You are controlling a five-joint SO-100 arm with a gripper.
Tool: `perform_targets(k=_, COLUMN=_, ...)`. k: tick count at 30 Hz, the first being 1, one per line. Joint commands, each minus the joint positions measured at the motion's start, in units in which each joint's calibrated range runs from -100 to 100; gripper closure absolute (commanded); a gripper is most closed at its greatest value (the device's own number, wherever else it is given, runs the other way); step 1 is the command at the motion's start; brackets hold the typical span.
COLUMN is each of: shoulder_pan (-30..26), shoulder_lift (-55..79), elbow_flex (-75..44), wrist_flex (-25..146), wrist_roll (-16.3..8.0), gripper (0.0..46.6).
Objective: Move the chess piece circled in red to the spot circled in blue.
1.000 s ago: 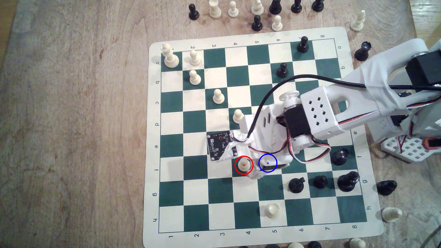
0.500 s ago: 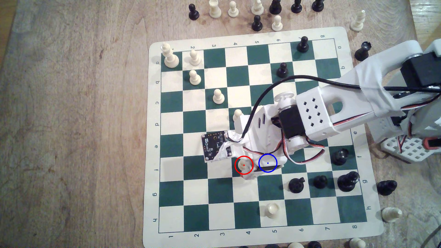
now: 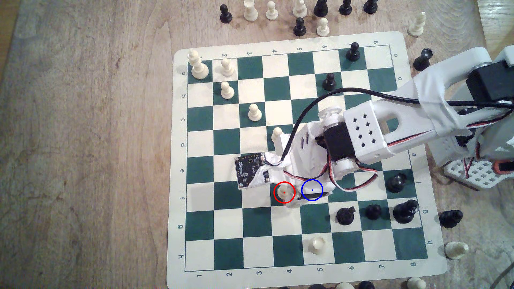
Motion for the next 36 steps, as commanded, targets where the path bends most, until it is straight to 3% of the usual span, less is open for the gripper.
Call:
perform_targets(k=1, shoulder_pan=-0.70, shoulder_lift=-0.68, elbow_flex=-5.56, wrist_flex=0.49, wrist_roll=0.15, gripper=38.3)
perform_targets(k=2, shoulder_pan=-0.70, shoulder_lift=-0.68, elbow_flex=-5.56, wrist_flex=0.65, wrist_roll=0.15, gripper=40.8)
perform_targets(k=3, shoulder_pan=-0.77, shoulder_lift=-0.76, elbow_flex=-5.65, wrist_flex=0.82, wrist_roll=0.20, gripper=46.3)
perform_targets(k=19, shoulder_pan=-1.63, shoulder_lift=-10.02, elbow_flex=-5.65, wrist_flex=1.72, wrist_roll=-0.68, gripper=46.3)
perform_targets(k=36, shoulder_pan=-3.36, shoulder_lift=-23.51, elbow_flex=15.29, wrist_flex=0.00, wrist_roll=-0.24, gripper=46.3)
